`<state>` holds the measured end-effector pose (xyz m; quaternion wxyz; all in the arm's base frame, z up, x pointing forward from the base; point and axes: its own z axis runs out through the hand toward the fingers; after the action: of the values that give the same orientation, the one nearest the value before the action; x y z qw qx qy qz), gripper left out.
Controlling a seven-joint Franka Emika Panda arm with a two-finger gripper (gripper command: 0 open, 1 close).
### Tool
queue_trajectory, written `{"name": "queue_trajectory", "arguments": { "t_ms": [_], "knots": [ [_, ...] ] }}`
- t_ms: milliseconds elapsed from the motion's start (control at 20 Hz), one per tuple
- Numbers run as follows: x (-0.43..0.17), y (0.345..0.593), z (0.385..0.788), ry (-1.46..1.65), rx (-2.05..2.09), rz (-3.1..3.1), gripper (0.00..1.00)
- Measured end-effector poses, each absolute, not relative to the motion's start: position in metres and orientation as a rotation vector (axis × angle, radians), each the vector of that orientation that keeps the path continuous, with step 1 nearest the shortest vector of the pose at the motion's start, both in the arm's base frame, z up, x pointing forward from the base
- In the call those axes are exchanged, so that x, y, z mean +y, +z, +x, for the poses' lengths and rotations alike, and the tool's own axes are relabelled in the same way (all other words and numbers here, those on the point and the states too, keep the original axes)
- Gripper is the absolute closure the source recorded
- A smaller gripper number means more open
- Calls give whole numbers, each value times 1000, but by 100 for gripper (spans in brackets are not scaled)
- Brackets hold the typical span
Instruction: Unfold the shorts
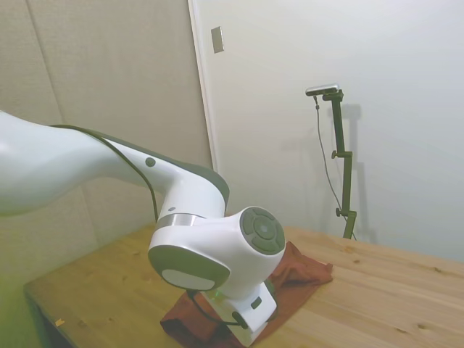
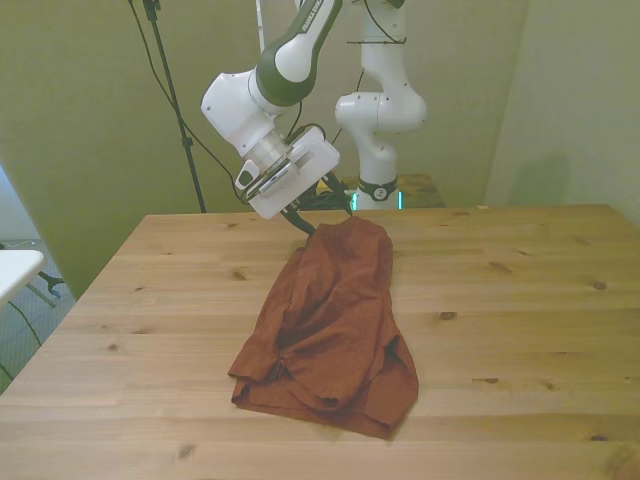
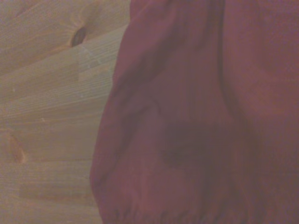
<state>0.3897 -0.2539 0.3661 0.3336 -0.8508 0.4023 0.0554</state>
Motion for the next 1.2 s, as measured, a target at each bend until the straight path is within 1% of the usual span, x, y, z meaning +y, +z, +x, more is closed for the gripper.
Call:
{"name": "queue_trajectory", "arguments": {
  "t_ms": [300,600,1050,1200],
  "knots": [
    [-255,354,385,166,1065,-2200,100],
    [-255,348,386,179,1067,-2198,100],
    [-256,348,386,177,1068,-2199,100],
    [-248,355,390,175,1042,-2230,100]
  ]
}}
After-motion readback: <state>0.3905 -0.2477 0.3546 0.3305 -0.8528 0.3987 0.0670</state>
